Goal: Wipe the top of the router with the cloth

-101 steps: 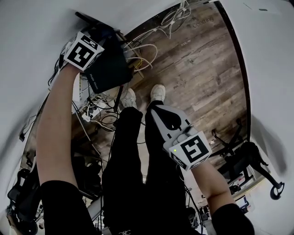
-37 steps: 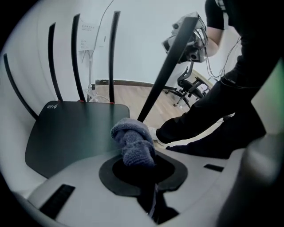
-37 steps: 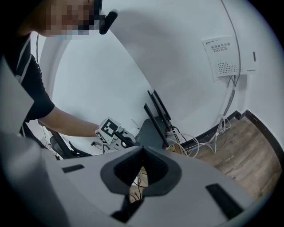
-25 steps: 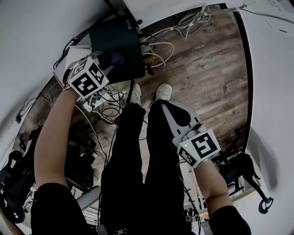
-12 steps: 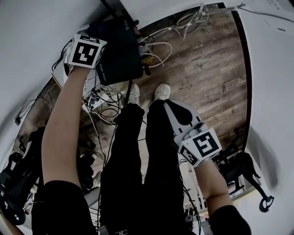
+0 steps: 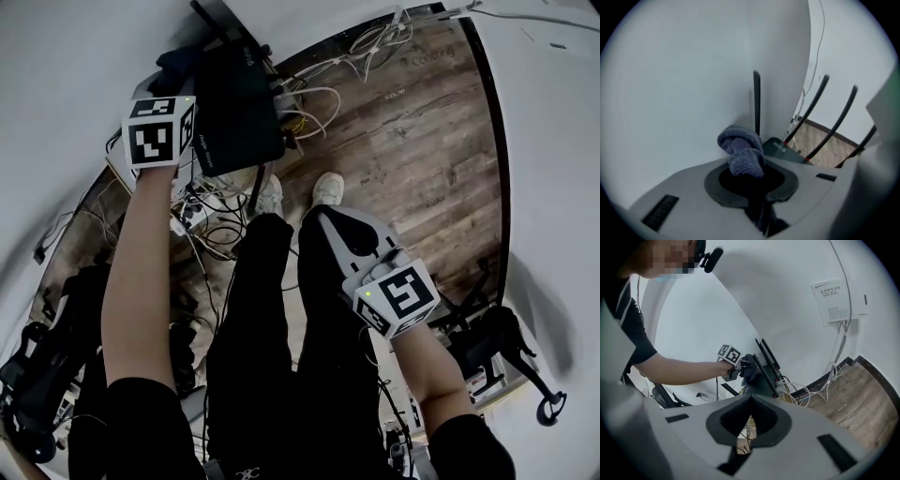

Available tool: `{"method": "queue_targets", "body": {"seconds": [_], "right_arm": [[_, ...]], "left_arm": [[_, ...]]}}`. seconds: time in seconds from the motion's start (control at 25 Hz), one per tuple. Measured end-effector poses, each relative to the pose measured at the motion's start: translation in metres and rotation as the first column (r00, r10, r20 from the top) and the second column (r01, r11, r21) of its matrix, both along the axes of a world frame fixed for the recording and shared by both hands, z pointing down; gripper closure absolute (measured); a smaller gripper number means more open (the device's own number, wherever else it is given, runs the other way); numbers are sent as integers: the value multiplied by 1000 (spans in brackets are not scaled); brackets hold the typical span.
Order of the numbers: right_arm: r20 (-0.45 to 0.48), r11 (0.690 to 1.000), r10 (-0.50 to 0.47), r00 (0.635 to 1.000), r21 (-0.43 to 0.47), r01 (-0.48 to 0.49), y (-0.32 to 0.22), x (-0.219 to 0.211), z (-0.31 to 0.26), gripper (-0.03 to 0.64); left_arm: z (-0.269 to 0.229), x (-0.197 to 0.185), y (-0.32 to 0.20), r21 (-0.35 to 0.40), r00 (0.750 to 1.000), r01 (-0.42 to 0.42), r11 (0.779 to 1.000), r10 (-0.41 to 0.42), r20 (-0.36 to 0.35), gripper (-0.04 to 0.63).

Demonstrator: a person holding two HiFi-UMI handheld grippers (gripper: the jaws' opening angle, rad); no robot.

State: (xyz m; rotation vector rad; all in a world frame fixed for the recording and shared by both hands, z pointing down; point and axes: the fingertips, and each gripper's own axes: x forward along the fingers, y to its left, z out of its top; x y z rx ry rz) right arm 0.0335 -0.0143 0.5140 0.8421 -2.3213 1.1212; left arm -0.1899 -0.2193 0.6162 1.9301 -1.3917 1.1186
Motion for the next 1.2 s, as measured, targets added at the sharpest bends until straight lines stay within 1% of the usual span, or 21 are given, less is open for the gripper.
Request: {"method": "queue_targets", "body": {"seconds": [0.04,0.08,0.12,0.16,0.2,0.24,0.28,0.4,0.48,0.56,0.6,0.68,0.76,0.84,0.88,0.96,1.08,1.12,1.2], "right_arm": [[0,1000,2,1000,8,-2,-1,0,-6,617],[0,1000,5,1000,18,-5,-3,-1,-13,617],[-1,1000,10,1000,30,-9,-7,-1,-20,617],[-5,999,13,1000,44,-13,-11,-2,-29,617],[-10,998,17,1000,61,-16,-17,-2,-39,617],[-15,996,21,1000,82,-19,-23,-3,-50,617],[-18,994,24,1000,103,-23,-30,-4,-63,617],[-18,985,43,999,170,-39,-44,-11,-106,618],[-35,974,51,998,224,-42,-48,-16,-136,617],[-59,960,51,997,278,-33,-45,-22,-166,618],[-61,954,58,996,298,-37,-42,-25,-183,618],[-51,936,80,995,347,-57,-37,-32,-221,618],[-37,901,101,994,428,-76,-43,-39,-266,618],[-15,848,119,993,521,-94,-56,-46,-314,618],[1,822,130,992,558,-108,-63,-49,-337,618],[41,782,153,987,606,-146,-74,-52,-378,618],[101,739,176,979,644,-199,-80,-48,-432,618],[122,726,173,977,655,-211,-82,-48,-449,618],[168,704,145,975,675,-221,-85,-50,-483,618]], "left_arm": [[-13,0,6,44,998,32,999,-30,-60,538],[-25,0,13,78,989,79,994,-68,-131,538],[-37,-2,21,100,972,136,986,-113,-204,538],[-49,-4,29,114,950,194,974,-158,-269,540],[-62,-5,37,127,927,245,961,-194,-320,540],[-76,-6,45,146,911,282,948,-217,-349,540],[-93,-7,53,172,906,301,938,-226,-358,540],[-152,-1,78,243,915,306,920,-214,-342,540],[-194,6,96,277,928,295,915,-205,-312,540],[-239,12,117,310,936,303,901,-221,-274,540],[-263,14,129,324,933,322,890,-240,-270,540],[-315,18,147,351,915,372,859,-276,-295,540],[-368,19,155,384,895,417,824,-298,-332,540],[-419,17,155,417,880,445,792,-300,-368,540],[-444,16,154,436,878,448,780,-293,-378,538],[-490,15,154,476,883,443,760,-278,-378,538],[-551,16,161,525,884,445,725,-262,-386,538],[-570,16,162,543,886,443,713,-254,-388,538],[-605,17,162,586,897,425,690,-235,-374,538]]}}
